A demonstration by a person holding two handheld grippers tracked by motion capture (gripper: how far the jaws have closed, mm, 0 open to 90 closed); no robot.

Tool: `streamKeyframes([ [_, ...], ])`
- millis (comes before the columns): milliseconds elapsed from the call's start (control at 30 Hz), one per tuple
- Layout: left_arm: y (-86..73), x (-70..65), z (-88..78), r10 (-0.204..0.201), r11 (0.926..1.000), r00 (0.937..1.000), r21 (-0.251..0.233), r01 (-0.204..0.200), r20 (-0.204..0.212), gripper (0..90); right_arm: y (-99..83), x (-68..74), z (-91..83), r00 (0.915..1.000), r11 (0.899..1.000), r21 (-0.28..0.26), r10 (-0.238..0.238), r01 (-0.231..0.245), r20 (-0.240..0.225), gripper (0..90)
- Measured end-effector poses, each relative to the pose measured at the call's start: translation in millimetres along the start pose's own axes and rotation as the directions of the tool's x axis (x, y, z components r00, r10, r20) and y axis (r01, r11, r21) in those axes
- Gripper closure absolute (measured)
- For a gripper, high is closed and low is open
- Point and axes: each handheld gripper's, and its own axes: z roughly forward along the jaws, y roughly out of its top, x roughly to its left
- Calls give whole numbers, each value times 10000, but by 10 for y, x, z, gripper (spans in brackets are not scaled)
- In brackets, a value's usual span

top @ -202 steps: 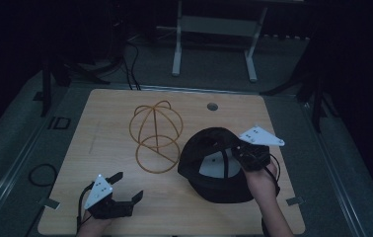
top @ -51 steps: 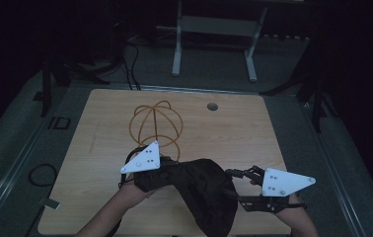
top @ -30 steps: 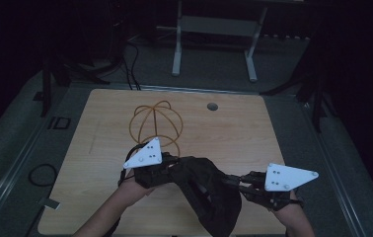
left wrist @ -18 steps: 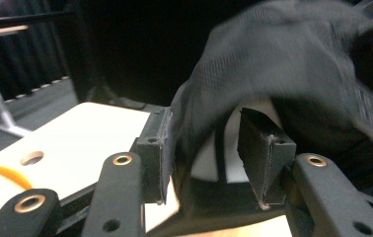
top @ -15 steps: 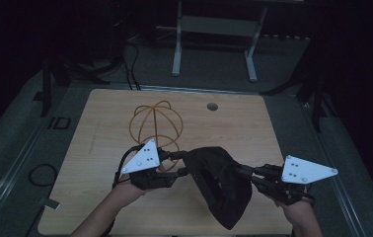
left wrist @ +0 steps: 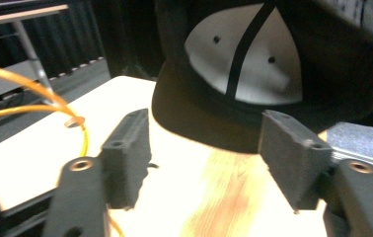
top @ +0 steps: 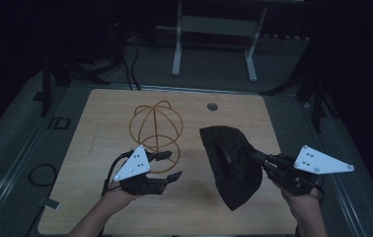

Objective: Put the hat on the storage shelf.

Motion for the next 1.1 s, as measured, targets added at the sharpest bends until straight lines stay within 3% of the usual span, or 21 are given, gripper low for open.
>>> streamKeyframes([
  [67,-47,21,-43,-114,9999,9999,23,114,-106,299,16,-30,-8,9998,9999,-74,113,-111,149,877],
  [300,-241,77,-225,-502,9987,9972,84,507,-547,231,94,-123,11,9977,9992,-279,286,-269,611,877],
  [433,-348,133,-334,-823,9966,9909,-52,822,-1066,142,165,-166,70,9963,9993,-297,235,-211,828,877],
  [600,-529,176,-414,-943,9952,9822,103,973,-1623,46,238,-226,183,9936,9987,-363,406,-369,1051,877],
  [700,-651,194,-452,-1025,9937,9746,236,1094,-1993,27,281,-251,260,9935,9985,-398,427,-387,1055,877],
  [933,-913,264,-616,-1257,9908,9433,84,1348,-3072,21,403,-296,458,9935,9987,-339,411,-376,1064,877],
  [967,-913,264,-616,-1257,9908,9433,84,1348,-3072,21,403,-296,458,9935,9987,-339,411,-376,1064,877],
  [1000,-990,281,-656,-1452,9874,9341,118,1576,-3263,21,419,-303,489,9932,9986,-352,440,-404,1077,876],
  [1100,-1112,294,-701,-1644,9823,9233,271,1851,-3472,9,490,-326,603,9942,9987,-317,440,-411,983,876],
])
